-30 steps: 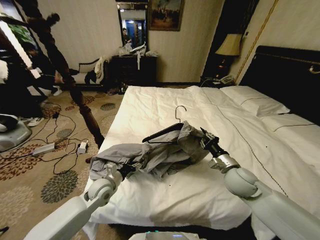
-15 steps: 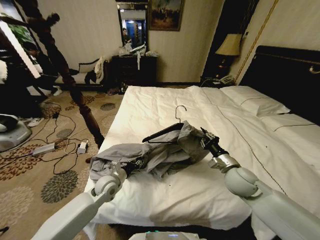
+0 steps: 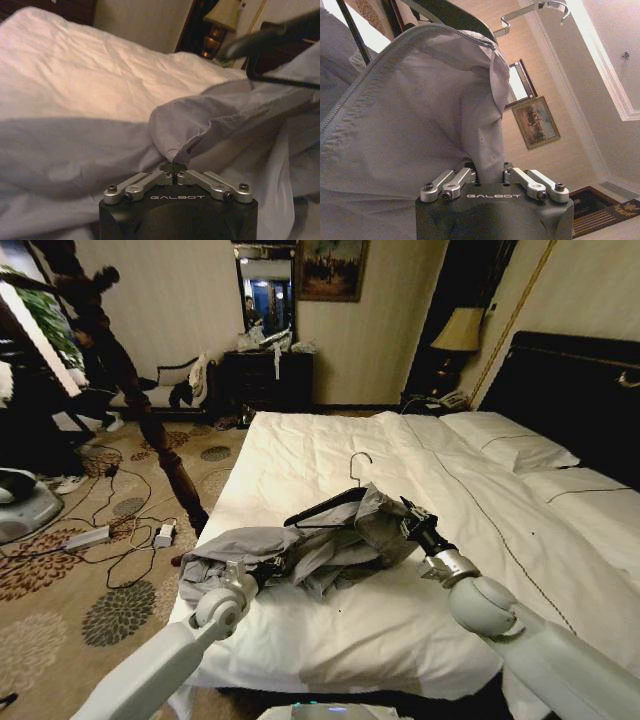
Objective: Pick up the clothes from the bed and hang them on the clothes hanger.
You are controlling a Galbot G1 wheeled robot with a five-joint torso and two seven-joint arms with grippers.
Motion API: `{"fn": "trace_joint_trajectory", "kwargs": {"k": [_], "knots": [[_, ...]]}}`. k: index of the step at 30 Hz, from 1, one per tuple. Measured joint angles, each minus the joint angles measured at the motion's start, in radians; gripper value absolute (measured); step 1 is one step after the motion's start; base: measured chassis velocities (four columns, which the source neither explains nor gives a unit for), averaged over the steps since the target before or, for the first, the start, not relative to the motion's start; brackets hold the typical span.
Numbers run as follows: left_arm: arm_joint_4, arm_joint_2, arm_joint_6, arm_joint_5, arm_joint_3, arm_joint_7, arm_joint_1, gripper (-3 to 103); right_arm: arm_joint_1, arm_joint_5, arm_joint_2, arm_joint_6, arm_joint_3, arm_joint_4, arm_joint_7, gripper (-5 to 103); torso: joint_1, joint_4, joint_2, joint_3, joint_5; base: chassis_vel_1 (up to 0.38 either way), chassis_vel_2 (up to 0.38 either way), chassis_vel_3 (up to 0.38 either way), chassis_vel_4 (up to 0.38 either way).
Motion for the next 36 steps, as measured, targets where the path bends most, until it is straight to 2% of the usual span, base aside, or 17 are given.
{"fn": "trace_joint_trajectory", "kwargs": {"k": [5, 6, 10, 11, 16, 20, 24, 27, 30, 36], "knots": [[-0.048, 0.063, -0.006, -0.034, -0.038, -0.003, 0.0, 0, -0.008, 0.004, 0.002, 0.001, 0.001, -0.002, 0.002, 18, 0.0, -0.0002, 0.0, 0.0, 0.0001, 0.0, 0.0, 0.0, 0.0], [-0.069, 0.097, -0.006, -0.064, -0.053, -0.01, -0.009, 0, -0.014, 0.004, 0.003, 0.005, 0.004, -0.001, 0.005, 18, 0.0, -0.0002, 0.0, 0.0, 0.0002, 0.0, 0.0, 0.0, 0.0], [-0.096, 0.139, -0.006, -0.114, -0.065, -0.02, -0.026, 0, -0.017, 0.001, 0.004, 0.015, 0.005, -0.001, 0.009, 18, 0.0, -0.0002, 0.0, 0.0, 0.0001, 0.0, 0.0, 0.0, 0.0], [-0.114, 0.168, -0.006, -0.143, -0.068, -0.027, -0.048, 0, -0.015, -0.001, 0.004, 0.021, 0.006, 0.0, 0.009, 18, 0.0, -0.0002, 0.0, 0.0, 0.0003, 0.0, 0.0, 0.0, 0.0], [-0.136, 0.206, 0.0, -0.195, -0.065, -0.035, -0.101, 0, -0.009, -0.004, 0.004, 0.029, 0.006, 0.003, 0.009, 18, 0.0, -0.0001, 0.0, 0.0, 0.0001, 0.0, 0.0, 0.0, 0.0], [-0.154, 0.249, 0.005, -0.296, -0.058, -0.062, -0.202, 0, -0.009, -0.041, 0.016, 0.05, 0.004, -0.006, -0.001, 18, 0.0, -0.0002, 0.0, 0.0, 0.0002, 0.0, 0.0, 0.0, 0.0], [-0.169, 0.274, 0.008, -0.326, -0.04, -0.072, -0.259, 0, -0.001, -0.045, 0.024, 0.048, -0.007, -0.01, -0.006, 18, 0.0, -0.0003, 0.0, 0.0, 0.0002, 0.0, 0.0, 0.0, 0.0], [-0.198, 0.292, 0.017, -0.362, -0.017, -0.089, -0.316, 0, 0.032, -0.018, 0.03, 0.012, -0.025, -0.016, -0.013, 18, 0.0, -0.0003, 0.0, 0.0, 0.0003, 0.0, 0.0, 0.0, 0.0], [-0.23, 0.296, 0.029, -0.406, 0.003, -0.108, -0.375, 0, 0.109, 0.099, 0.032, -0.05, -0.041, -0.039, -0.014, 18, 0.0, 0.0, 0.0, 0.0, 0.0005, 0.0, 0.0, 0.0, 0.0], [-0.253, 0.29, 0.044, -0.457, 0.026, -0.137, -0.437, 0, 0.17, 0.193, 0.003, -0.091, -0.071, -0.049, -0.013, 18, 0.0, -0.0003, 0.0, 0.0, 0.0001, 0.0, 0.0, 0.0, 0.0]]}}
